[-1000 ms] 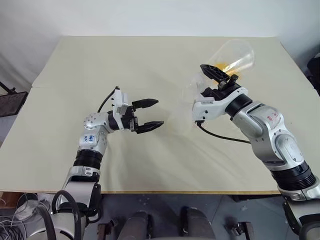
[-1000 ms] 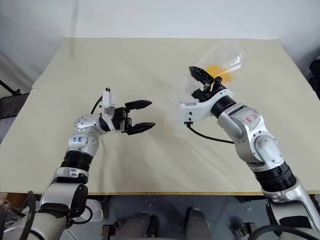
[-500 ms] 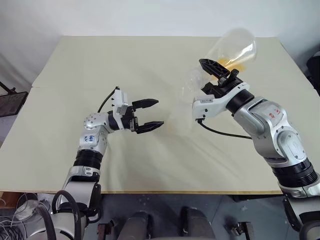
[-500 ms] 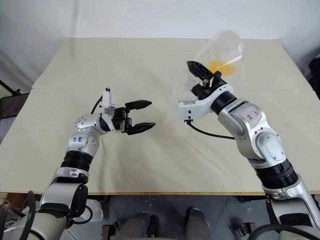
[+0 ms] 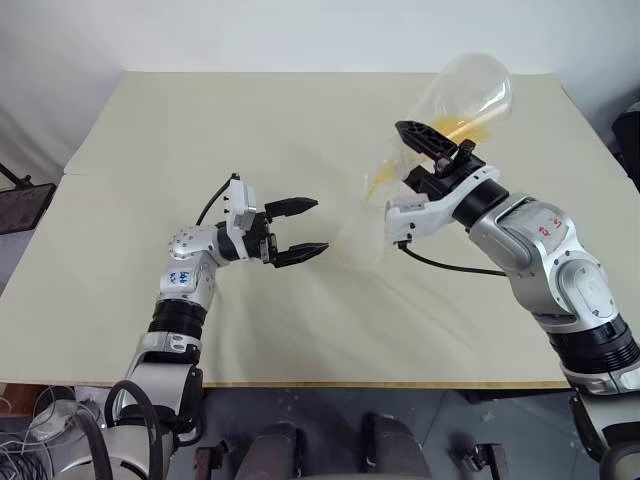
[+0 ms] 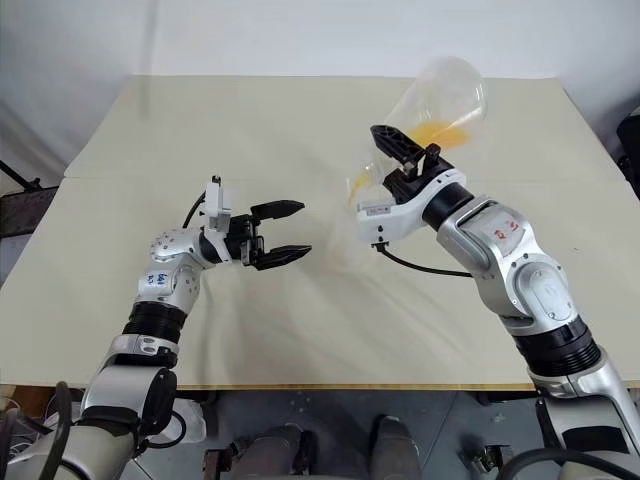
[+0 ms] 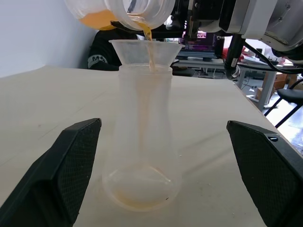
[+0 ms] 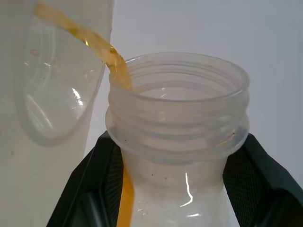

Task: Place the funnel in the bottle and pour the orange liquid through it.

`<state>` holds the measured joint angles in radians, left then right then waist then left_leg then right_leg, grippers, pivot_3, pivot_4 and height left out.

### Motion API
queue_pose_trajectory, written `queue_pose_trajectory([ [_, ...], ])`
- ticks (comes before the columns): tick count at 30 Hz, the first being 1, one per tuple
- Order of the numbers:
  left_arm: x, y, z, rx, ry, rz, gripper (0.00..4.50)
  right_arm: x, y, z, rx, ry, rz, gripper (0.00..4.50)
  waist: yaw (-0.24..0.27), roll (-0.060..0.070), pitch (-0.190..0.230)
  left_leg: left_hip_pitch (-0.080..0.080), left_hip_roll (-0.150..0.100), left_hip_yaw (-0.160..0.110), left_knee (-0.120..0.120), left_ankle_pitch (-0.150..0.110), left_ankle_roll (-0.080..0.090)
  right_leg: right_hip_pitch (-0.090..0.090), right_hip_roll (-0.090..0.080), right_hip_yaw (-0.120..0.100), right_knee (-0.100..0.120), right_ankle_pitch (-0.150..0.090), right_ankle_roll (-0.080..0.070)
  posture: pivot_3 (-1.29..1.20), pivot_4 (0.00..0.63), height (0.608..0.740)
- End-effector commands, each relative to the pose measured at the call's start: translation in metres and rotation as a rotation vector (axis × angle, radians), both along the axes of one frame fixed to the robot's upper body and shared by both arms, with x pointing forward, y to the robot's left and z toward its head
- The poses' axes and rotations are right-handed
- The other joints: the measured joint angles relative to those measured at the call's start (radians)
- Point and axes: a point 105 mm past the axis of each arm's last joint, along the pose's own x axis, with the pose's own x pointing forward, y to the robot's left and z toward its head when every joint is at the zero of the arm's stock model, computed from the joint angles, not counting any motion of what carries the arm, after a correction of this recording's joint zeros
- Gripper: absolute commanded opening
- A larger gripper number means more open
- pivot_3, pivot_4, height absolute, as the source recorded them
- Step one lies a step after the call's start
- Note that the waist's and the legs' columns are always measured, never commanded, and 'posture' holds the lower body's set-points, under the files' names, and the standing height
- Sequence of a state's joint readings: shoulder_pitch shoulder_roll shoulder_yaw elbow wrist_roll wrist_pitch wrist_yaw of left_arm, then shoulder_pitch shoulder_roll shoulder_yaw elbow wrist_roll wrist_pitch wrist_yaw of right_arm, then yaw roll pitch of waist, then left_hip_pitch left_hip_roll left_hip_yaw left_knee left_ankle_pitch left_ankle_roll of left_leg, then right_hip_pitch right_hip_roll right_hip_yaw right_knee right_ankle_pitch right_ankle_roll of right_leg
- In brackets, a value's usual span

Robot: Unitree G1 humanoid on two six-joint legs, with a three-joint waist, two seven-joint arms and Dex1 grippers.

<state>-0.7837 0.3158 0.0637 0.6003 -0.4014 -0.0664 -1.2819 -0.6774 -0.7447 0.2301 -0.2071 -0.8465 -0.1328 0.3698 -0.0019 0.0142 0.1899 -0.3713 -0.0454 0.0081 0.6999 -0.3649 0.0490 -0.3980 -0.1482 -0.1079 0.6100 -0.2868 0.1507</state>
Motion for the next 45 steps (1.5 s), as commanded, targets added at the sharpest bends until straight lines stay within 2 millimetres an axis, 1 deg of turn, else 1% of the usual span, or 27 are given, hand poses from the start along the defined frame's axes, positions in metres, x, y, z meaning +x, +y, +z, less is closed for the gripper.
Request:
queue_pose_trajectory([
  [1,-0.0009,0.0038,0.0117,-0.023,-0.044,0.003,4.5,-0.0054,-0.0076,0.0205,-0.001,-0.087,-0.013,2.46,0.0,0.0,0.0,0.0,0.0,0.0,0.0,0.0,0.0,0.0,0.0,0.0,0.0,0.0,0.0,0.0,0.15,0.74],
  [16,-0.0016,0.0035,0.0115,-0.021,-0.044,0.003,4.5,-0.0016,-0.015,0.0222,-0.059,-0.112,-0.021,2.46,0.0,0.0,0.0,0.0,0.0,0.0,0.0,0.0,0.0,0.0,0.0,0.0,0.0,0.0,0.0,0.0,0.15,0.74],
  [45,0.0007,0.0036,0.013,-0.021,-0.041,0.004,4.5,0.0035,-0.0131,0.022,-0.144,-0.143,0.004,2.46,0.0,0.0,0.0,0.0,0.0,0.0,0.0,0.0,0.0,0.0,0.0,0.0,0.0,0.0,0.0,0.0,0.15,0.74],
])
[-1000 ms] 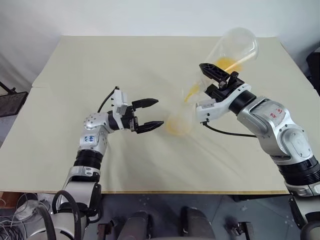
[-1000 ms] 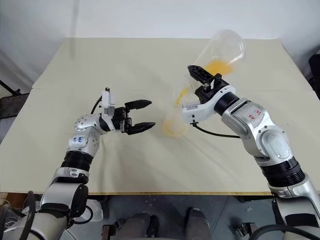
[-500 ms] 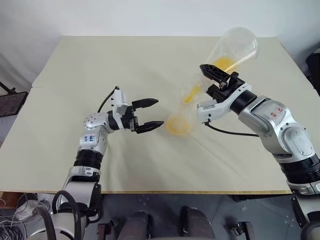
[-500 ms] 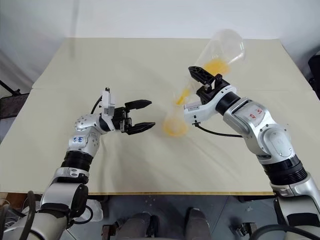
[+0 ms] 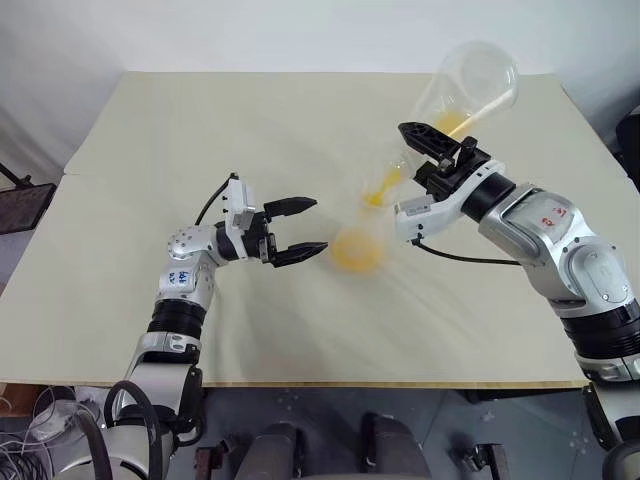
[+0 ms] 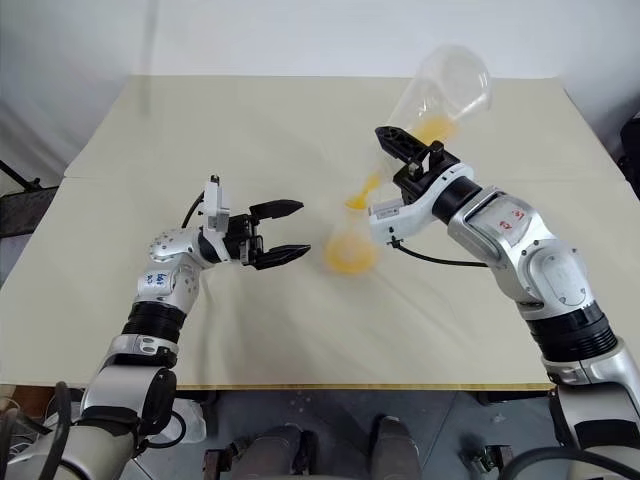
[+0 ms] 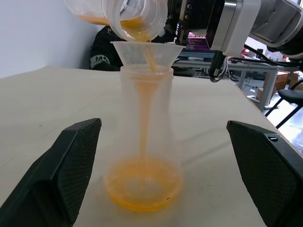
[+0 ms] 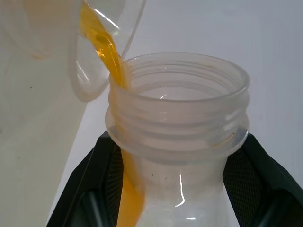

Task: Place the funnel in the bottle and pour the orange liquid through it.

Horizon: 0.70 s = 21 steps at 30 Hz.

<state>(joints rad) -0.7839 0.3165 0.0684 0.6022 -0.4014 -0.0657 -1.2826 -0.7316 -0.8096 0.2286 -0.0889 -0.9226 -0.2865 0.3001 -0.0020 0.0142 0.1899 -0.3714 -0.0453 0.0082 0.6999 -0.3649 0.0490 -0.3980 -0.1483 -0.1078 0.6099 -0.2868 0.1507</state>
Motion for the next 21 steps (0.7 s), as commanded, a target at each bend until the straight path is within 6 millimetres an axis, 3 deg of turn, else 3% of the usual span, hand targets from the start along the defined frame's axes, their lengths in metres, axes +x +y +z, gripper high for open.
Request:
queue_pose_trajectory([
  [1,0.0005,0.0025,0.0128,-0.018,-0.043,0.001,4.5,-0.0056,-0.0024,0.0196,0.001,-0.074,0.014,2.46,0.0,0.0,0.0,0.0,0.0,0.0,0.0,0.0,0.0,0.0,0.0,0.0,0.0,0.0,0.0,0.0,0.15,0.74],
  [21,0.0015,0.0006,0.0119,-0.027,-0.041,0.009,4.5,-0.0041,0.0,0.0188,-0.09,-0.102,0.04,2.46,-0.001,0.0,0.0,0.0,0.0,0.0,0.0,0.0,0.0,0.0,0.0,0.0,0.0,0.0,0.0,0.0,0.15,0.74],
])
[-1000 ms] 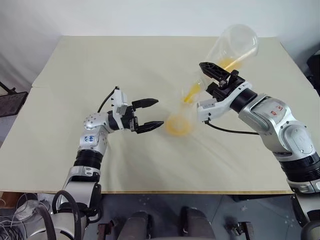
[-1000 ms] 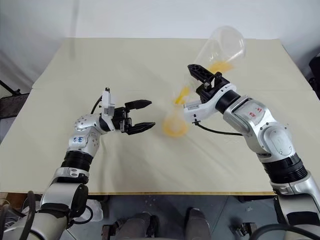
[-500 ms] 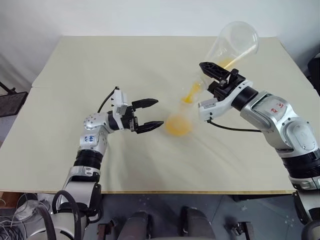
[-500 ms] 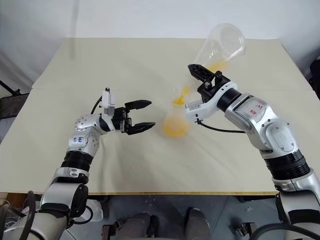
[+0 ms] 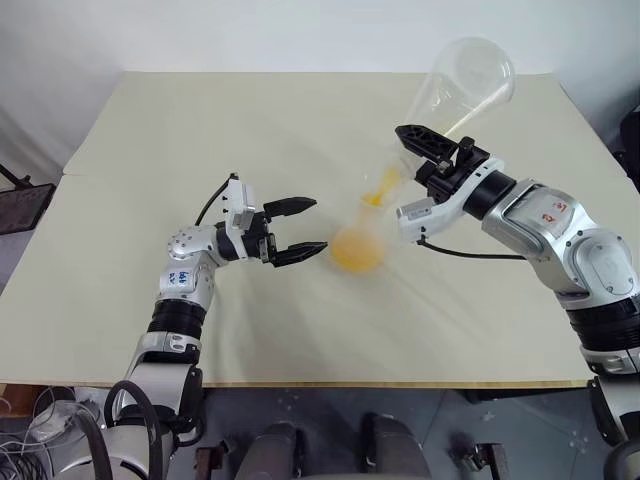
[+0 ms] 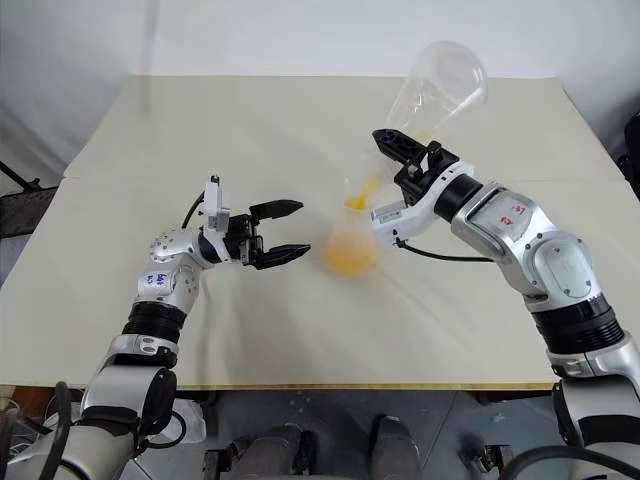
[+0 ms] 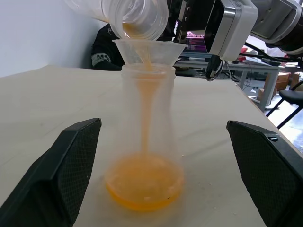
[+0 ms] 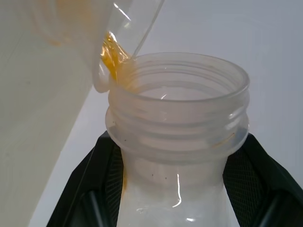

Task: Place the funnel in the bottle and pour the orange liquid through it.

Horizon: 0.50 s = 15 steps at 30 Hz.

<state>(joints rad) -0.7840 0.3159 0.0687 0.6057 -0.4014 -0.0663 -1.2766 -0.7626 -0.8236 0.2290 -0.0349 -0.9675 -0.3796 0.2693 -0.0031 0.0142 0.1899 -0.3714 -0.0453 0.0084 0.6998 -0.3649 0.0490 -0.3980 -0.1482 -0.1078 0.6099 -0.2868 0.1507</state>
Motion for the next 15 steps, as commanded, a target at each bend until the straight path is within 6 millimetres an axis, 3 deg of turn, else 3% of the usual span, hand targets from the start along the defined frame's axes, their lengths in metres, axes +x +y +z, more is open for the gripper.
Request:
queue_pose_trajectory([
  [1,0.0006,0.0003,0.0123,-0.025,-0.044,0.002,4.5,-0.0067,0.0002,0.0193,-0.021,-0.079,0.021,2.46,0.0,0.0,0.0,0.0,0.0,0.0,0.0,0.0,0.0,0.0,0.0,0.0,0.0,0.0,0.0,0.0,0.15,0.74],
  [15,0.001,-0.0007,0.0119,-0.026,-0.04,-0.002,4.5,-0.0079,0.0033,0.0161,-0.068,-0.08,0.047,2.46,0.0,0.0,0.0,0.0,0.0,0.0,0.0,0.0,0.0,0.0,0.0,0.0,0.0,0.0,0.0,0.0,0.15,0.74],
])
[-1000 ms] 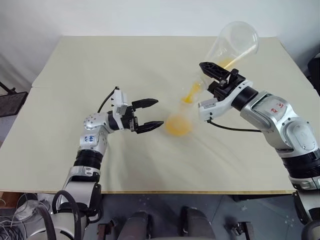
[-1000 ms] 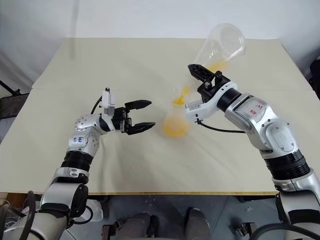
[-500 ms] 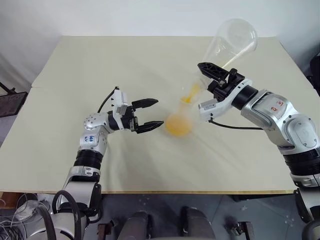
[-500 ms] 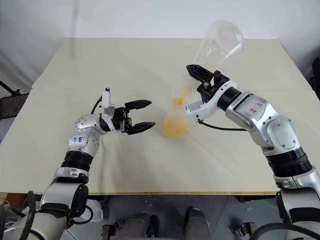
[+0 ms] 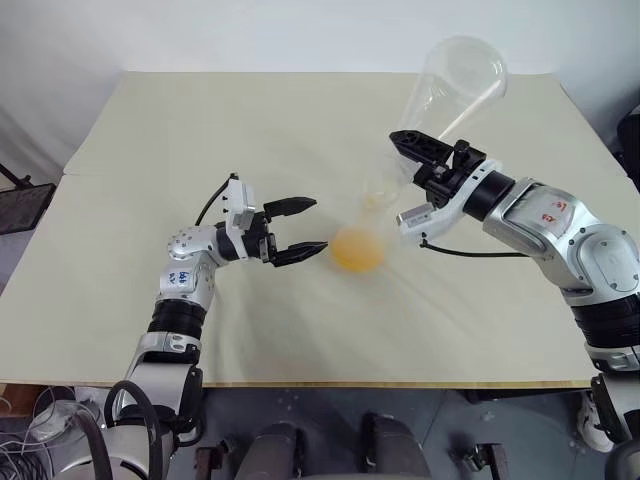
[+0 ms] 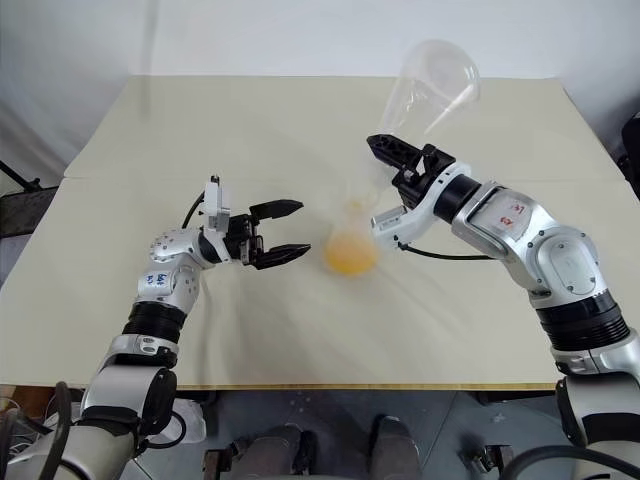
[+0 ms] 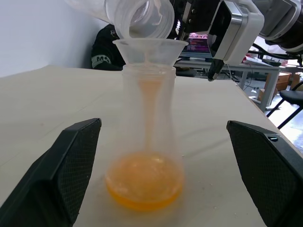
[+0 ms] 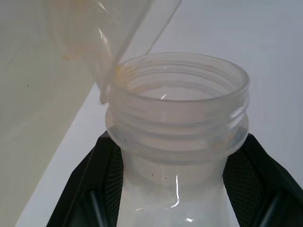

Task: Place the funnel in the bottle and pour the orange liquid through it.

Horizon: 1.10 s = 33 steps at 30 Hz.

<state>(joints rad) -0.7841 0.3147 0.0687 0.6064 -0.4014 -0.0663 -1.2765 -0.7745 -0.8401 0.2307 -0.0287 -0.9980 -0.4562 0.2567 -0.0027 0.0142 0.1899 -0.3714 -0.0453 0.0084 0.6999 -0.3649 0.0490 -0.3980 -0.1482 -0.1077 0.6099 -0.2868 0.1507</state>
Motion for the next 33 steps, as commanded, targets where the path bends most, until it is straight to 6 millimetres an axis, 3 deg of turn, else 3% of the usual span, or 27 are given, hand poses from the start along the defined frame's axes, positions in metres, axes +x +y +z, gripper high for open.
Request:
queue_pose_trajectory([
  [1,0.001,-0.001,0.012,-0.025,-0.04,-0.001,4.5,-0.004,-0.001,0.019,0.008,-0.065,0.012,2.46,0.0,0.0,0.0,0.0,0.0,0.0,0.0,0.0,0.0,0.0,0.0,0.0,0.0,0.0,0.0,0.0,0.15,0.74],
  [13,0.001,-0.004,0.009,-0.03,-0.035,-0.008,4.5,-0.006,-0.001,0.02,-0.002,-0.07,0.015,2.46,0.0,0.0,0.0,0.0,0.0,0.0,0.0,0.0,0.0,0.0,0.0,0.0,0.0,0.0,0.0,0.0,0.15,0.74],
  [16,0.003,-0.005,0.01,-0.029,-0.036,-0.011,4.5,-0.007,-0.003,0.022,0.068,-0.043,0.015,2.46,0.0,0.0,0.0,0.0,0.0,0.0,0.0,0.0,0.0,0.0,0.0,0.0,0.0,0.0,0.0,0.0,0.15,0.74],
  [26,0.007,-0.007,0.014,-0.018,-0.047,-0.02,4.5,-0.015,-0.014,0.036,0.564,0.13,0.05,2.46,0.001,-0.001,0.0,0.0,0.001,0.0,0.0,0.0,0.0,0.0,0.0,-0.001,0.0,0.0,0.0,0.0,0.15,0.74],
  [29,0.006,-0.005,0.014,-0.003,-0.047,-0.025,4.5,-0.013,-0.042,0.036,0.967,0.296,0.02,2.46,0.002,-0.001,0.0,0.0,0.001,-0.001,0.001,0.0,0.0,0.001,0.0,-0.002,0.0,0.0,0.0,0.0,0.15,0.74],
  [33,0.004,-0.002,0.012,0.008,-0.042,-0.027,4.5,-0.009,-0.075,0.026,1.29,0.445,-0.001,2.46,0.005,-0.001,0.0,0.0,0.0,-0.002,0.001,0.0,0.0,0.002,0.0,-0.002,0.001,0.0,0.0,0.0,0.15,0.74],
])
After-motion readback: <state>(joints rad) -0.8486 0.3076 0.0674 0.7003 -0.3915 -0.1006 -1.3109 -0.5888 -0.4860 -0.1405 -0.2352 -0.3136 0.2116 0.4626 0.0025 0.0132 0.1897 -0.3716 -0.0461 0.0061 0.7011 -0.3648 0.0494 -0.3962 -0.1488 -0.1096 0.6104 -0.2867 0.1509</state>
